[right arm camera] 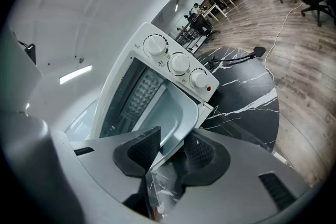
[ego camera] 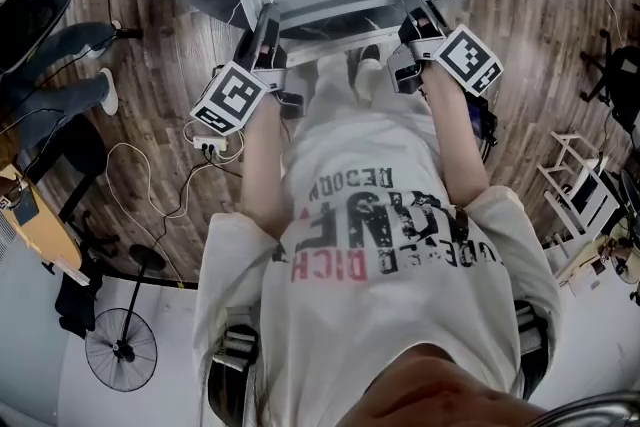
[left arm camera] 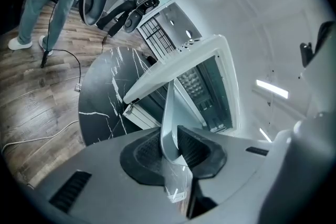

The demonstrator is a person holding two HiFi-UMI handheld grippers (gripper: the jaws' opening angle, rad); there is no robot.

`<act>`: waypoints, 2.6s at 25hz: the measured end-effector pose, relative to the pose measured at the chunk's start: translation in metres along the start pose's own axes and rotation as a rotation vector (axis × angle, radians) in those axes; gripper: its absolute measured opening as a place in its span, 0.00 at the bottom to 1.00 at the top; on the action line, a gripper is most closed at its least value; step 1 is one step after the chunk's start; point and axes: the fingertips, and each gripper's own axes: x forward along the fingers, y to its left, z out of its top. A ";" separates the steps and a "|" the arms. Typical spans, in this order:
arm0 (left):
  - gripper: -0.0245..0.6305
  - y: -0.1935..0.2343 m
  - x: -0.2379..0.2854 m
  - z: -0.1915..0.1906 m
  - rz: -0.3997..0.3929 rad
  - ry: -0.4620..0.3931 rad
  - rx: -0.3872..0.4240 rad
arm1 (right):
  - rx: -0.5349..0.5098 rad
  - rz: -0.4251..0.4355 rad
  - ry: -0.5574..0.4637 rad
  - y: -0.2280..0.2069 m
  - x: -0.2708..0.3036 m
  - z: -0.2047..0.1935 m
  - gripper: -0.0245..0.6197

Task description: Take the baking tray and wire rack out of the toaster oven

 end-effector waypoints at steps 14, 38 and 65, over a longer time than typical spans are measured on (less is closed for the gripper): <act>0.15 -0.009 -0.053 -0.041 0.001 -0.057 -0.021 | 0.011 0.072 0.029 0.001 -0.055 -0.016 0.22; 0.15 -0.088 -0.123 -0.097 -0.081 -0.171 0.017 | 0.013 0.250 0.025 0.016 -0.163 0.010 0.21; 0.15 -0.145 -0.097 0.004 -0.210 -0.215 0.042 | 0.002 0.360 -0.001 0.091 -0.120 0.064 0.21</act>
